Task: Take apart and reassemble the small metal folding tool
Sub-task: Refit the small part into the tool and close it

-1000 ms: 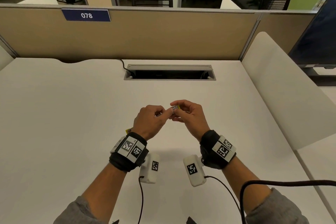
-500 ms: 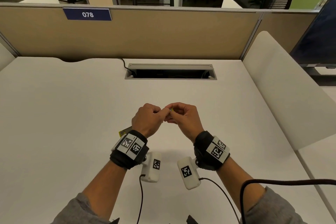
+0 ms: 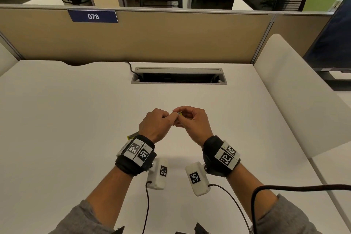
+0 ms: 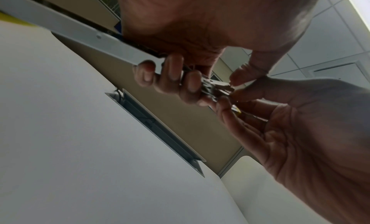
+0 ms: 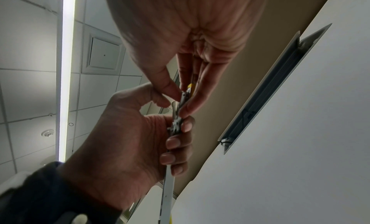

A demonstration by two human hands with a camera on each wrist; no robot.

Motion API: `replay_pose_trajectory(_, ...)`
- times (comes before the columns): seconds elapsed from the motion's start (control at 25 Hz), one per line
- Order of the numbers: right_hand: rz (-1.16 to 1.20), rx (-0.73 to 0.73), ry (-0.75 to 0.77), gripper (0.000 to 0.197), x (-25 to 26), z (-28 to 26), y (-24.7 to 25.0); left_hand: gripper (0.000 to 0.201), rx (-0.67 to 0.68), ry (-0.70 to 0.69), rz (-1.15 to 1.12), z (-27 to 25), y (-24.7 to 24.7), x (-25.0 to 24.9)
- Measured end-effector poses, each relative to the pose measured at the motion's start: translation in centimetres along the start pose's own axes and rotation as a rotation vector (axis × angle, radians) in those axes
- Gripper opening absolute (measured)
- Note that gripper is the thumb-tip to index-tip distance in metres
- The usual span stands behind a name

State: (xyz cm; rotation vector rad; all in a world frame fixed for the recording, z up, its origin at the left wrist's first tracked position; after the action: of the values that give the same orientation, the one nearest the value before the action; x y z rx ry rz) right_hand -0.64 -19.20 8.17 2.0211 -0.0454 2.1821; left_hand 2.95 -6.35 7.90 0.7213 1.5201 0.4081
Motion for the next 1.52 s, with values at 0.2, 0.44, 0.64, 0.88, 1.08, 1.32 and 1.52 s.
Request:
replay_pose_trajectory(0.2,-0.025,-0.008,0.034,0.014,0.2,-0.5,-0.5,0.04,-0.062,0.07,0.038,0.0,0.3,0.4)
replay_pose_trajectory(0.44,0.019,-0.006,-0.018,0.012,-0.5,-0.1,-0.2,0.037,0.098,0.029,-0.091,0.3,-0.5,0.7)
replay_pose_trajectory(0.64,0.071,-0.004,-0.076,0.015,-1.6,-0.1,0.3,0.031,0.413,0.073,-0.291,-0.5,-1.5,0.6)
replay_pose_trajectory(0.88,0.019,0.04,-0.113,0.012,-2.5,-0.2,0.5,0.029,0.61,0.129,-0.367,-1.4,-2.5,1.2)
replay_pose_trajectory(1.08,-0.096,0.054,-0.097,0.019,-2.6,-0.4,0.1,0.033,0.662,0.125,-0.412,-1.5,-2.7,1.0)
replay_pose_trajectory(1.32,0.076,0.061,-0.182,0.019,-3.2,0.2,-0.2,0.038,0.573,0.113,-0.468,-1.3,-2.1,1.0)
replay_pose_trajectory(1.52,-0.412,0.048,0.17,0.025,0.1,-1.1,-0.2,0.045,0.53,0.123,-0.497,-1.4,-1.5,0.8)
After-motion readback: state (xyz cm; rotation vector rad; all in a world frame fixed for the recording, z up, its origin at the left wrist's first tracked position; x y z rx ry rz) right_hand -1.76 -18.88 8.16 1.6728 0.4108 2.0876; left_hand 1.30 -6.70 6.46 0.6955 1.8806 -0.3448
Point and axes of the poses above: each hand's wrist, its own z-axis towards the middle knuckle, its own y-axis out of the back of the hand, x = y × z, the point moved 8 cm from there along z, towards the middle knuckle, and after that the axes turned 3 degrees about y, right-handed, at the moved point
